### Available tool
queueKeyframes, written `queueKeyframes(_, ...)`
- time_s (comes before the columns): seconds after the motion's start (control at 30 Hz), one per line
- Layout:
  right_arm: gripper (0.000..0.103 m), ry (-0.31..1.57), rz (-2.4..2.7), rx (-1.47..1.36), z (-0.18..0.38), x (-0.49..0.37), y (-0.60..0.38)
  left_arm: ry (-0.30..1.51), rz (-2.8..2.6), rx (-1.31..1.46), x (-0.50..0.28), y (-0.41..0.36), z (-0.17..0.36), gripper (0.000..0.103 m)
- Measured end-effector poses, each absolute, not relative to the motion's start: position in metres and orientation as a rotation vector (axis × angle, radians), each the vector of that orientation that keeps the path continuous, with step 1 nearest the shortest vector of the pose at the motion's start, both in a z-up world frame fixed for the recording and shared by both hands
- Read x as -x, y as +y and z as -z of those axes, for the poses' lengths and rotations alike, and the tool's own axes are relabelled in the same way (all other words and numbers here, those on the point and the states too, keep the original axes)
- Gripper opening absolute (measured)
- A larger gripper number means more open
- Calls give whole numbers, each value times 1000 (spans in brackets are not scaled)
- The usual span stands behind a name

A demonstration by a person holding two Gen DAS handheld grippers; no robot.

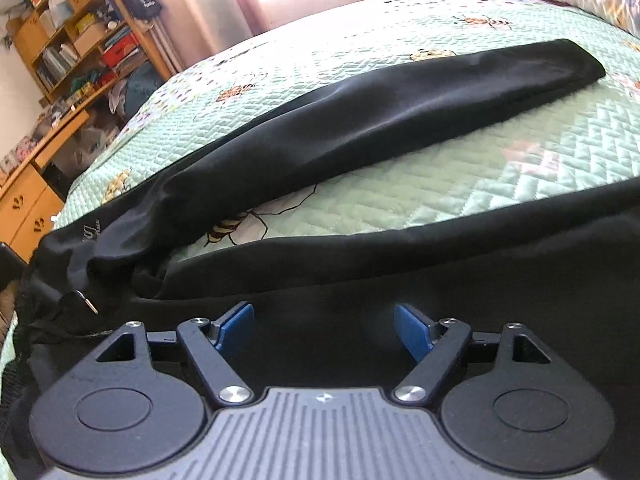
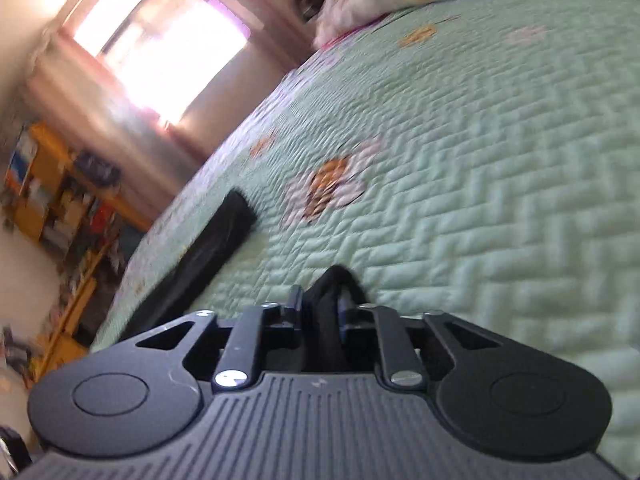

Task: Fold clothes

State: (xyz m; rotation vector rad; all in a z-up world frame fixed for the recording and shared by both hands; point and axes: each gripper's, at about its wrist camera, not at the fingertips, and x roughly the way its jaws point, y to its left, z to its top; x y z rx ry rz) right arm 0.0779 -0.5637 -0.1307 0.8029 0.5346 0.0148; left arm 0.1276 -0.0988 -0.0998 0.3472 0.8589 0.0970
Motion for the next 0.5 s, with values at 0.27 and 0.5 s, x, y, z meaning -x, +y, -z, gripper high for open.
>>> queueKeyframes(0.27,34,369,20,-499,67,-25,-520,854,-109,-313,-140,-98,106,83)
queueKeyframes(0.5,59,455,-452,-54,59,-31,-365,877,-118,-270,-155,-90,109,97)
